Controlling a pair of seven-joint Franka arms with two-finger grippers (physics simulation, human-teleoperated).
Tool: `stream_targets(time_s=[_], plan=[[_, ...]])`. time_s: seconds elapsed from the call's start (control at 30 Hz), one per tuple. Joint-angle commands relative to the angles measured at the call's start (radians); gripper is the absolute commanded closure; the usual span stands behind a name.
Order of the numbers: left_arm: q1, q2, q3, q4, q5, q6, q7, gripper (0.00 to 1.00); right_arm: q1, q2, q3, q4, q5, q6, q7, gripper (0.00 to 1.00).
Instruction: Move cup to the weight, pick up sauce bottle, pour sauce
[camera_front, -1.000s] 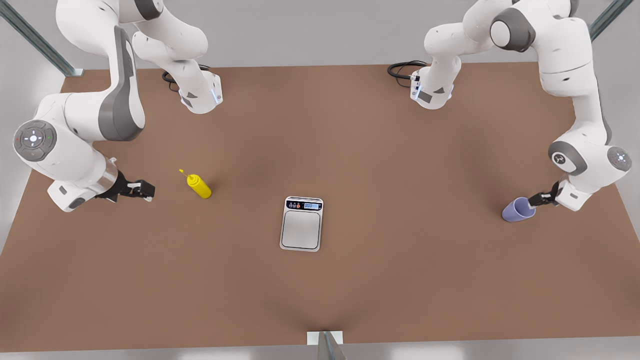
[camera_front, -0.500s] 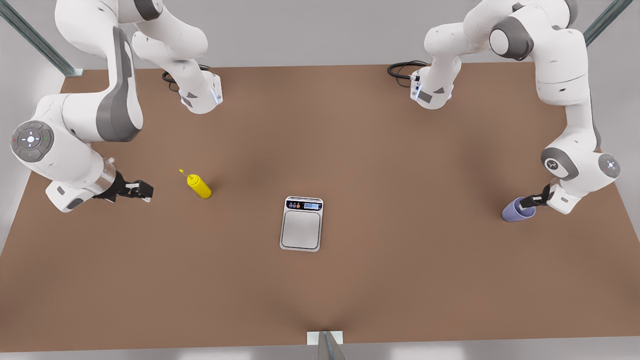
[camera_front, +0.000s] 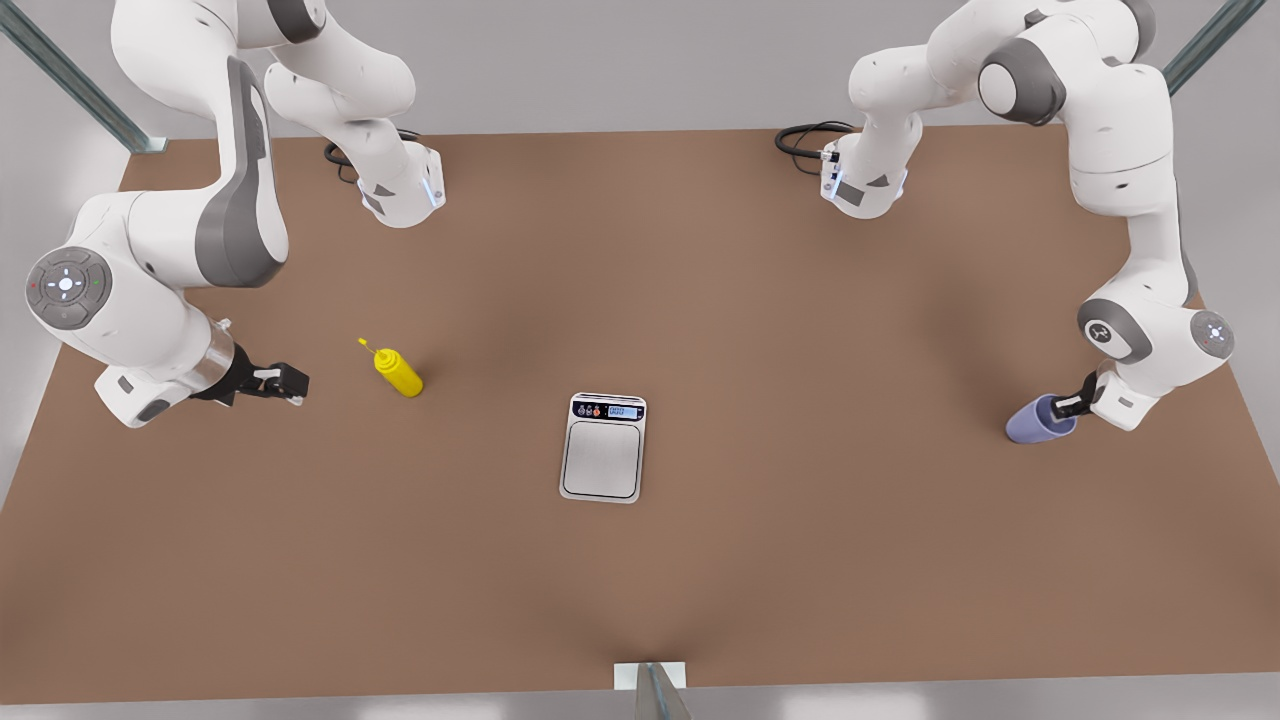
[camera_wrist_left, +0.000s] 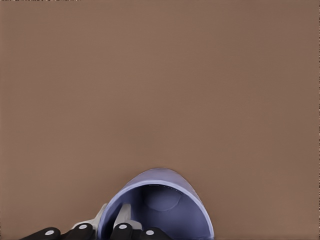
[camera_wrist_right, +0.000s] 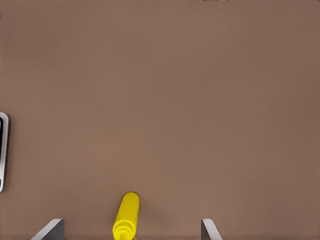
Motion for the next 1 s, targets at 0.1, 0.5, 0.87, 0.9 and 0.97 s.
stream_targets(time_s=[0.1,0.5,0.87,0.9,0.97], plan=[[0.0,-0.008,0.001,-0.005,-0.004,-0.01,-0.001,0.79,0.0,0.0,0.0,0.0,0.0,0.002,0.0,0.0],[-0.001,-0.112,-0.15,-0.003,0.008,-0.08,-0.143,0.79,0.0,-0.002,0.0,0.0,0.0,-0.002,-0.005,0.0],[-0.015,-0.121,-0.598,0.055,0.253,-0.238,-0.99,0.79,-0.003,0.029,-0.005,0.028,-0.002,-0.011,-0.008,0.0],[-0.029,-0.114,-0.629,0.063,0.272,-0.237,-1.05,0.79,-0.003,0.029,-0.005,0.032,0.0,-0.011,-0.005,0.0],[-0.029,-0.094,-0.675,0.075,0.304,-0.226,-1.105,0.79,-0.018,0.029,-0.006,0.034,-0.002,-0.012,-0.009,0.0]])
